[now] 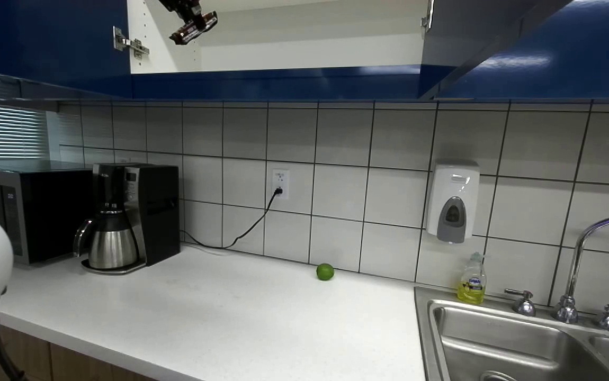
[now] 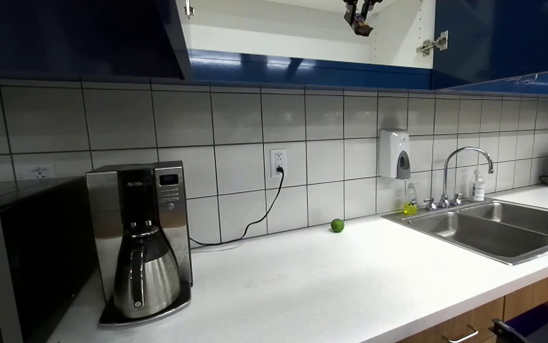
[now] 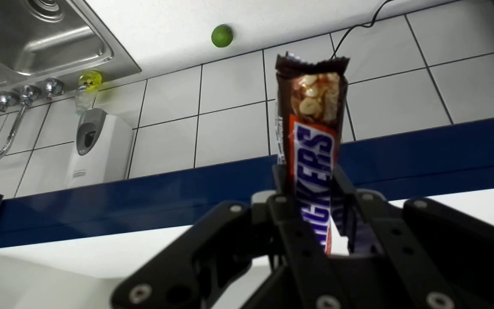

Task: Put the chocolate bar in the open cupboard

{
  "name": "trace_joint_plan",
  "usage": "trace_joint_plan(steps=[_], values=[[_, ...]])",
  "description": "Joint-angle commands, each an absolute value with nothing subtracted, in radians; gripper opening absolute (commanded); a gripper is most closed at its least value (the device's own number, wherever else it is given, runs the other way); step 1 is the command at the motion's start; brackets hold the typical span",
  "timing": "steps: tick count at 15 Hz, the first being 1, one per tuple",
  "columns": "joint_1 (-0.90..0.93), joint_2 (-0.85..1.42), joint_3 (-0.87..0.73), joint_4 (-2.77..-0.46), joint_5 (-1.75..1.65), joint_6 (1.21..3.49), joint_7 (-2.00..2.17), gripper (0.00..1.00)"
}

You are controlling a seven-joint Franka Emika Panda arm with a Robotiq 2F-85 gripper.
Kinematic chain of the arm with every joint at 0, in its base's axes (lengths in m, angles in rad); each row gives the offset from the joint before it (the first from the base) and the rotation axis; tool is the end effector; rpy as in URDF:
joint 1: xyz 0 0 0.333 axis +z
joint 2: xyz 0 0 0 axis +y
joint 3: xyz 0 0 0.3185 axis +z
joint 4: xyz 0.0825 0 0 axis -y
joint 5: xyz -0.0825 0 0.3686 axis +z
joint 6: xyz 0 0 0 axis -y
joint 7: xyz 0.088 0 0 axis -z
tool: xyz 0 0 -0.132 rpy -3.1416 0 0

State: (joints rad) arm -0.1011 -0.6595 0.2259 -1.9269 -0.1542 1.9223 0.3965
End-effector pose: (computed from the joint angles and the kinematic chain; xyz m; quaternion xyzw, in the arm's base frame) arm 0.3478 0.0732 0.7676 0.9305 -0.1249 0.3385 0.0640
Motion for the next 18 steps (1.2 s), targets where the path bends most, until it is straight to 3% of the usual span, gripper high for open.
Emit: trace_joint_plan(steps=[1, 18], values=[[-0.122, -0.518, 0.254, -1.765, -0.204, 1.873, 0.42, 0.06], [-0.023, -0.094, 0.208, -1.34, -0.305, 1.885, 0.423, 0.06]])
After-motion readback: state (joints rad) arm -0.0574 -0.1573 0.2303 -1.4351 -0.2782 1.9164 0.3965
